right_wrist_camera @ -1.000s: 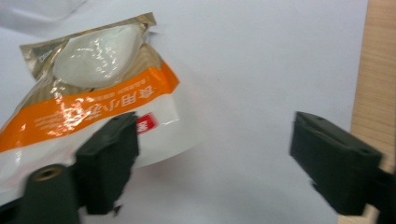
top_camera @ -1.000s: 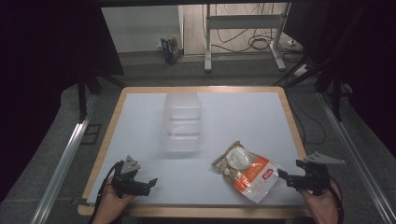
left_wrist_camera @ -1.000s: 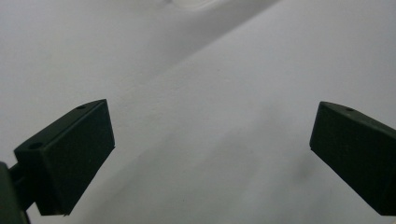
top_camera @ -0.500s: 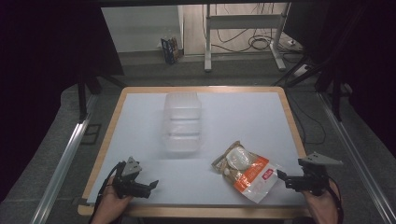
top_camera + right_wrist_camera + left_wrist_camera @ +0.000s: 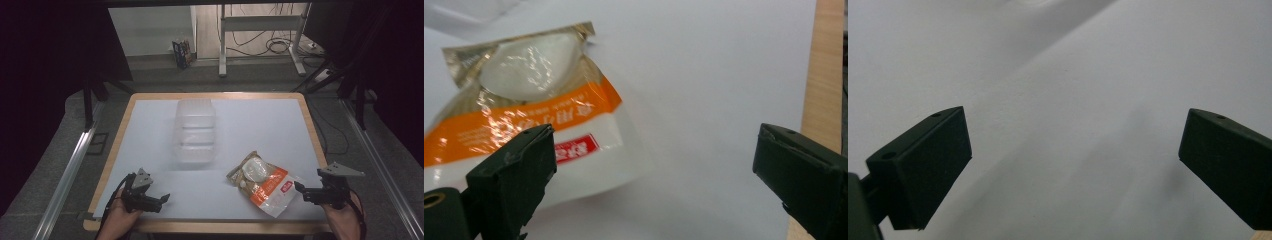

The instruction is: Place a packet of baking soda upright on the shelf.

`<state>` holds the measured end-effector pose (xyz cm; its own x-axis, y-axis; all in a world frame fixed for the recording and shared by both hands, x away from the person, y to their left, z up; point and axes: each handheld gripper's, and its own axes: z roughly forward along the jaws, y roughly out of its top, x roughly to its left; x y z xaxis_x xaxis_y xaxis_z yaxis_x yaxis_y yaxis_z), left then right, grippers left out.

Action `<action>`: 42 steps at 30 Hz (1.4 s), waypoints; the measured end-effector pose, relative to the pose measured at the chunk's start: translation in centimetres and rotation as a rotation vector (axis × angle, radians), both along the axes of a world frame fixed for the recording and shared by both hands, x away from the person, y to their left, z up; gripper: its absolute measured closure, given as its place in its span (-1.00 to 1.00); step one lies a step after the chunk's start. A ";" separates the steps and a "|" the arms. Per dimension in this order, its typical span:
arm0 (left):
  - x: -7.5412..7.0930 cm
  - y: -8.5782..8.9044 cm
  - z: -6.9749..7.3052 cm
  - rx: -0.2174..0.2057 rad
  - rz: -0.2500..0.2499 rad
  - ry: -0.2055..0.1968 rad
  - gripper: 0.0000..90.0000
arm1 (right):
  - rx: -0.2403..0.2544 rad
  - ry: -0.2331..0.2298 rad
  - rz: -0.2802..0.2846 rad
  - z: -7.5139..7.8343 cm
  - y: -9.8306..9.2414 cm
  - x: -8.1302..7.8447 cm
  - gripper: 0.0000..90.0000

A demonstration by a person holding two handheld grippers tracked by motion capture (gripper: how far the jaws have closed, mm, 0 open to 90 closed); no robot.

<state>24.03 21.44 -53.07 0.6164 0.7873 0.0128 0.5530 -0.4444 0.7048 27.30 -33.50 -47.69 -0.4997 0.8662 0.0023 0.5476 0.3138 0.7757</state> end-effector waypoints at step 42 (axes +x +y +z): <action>0.1 -0.1 -0.1 0.010 0.003 0.002 -0.98 | -0.111 0.162 0.429 -0.9 11.7 -2.7 0.97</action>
<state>24.08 21.32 -53.15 0.6140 0.7891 0.0194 0.5557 -0.4496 0.6993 24.59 -21.84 -48.64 -0.8134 0.5810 0.0287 0.4615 0.6144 0.6400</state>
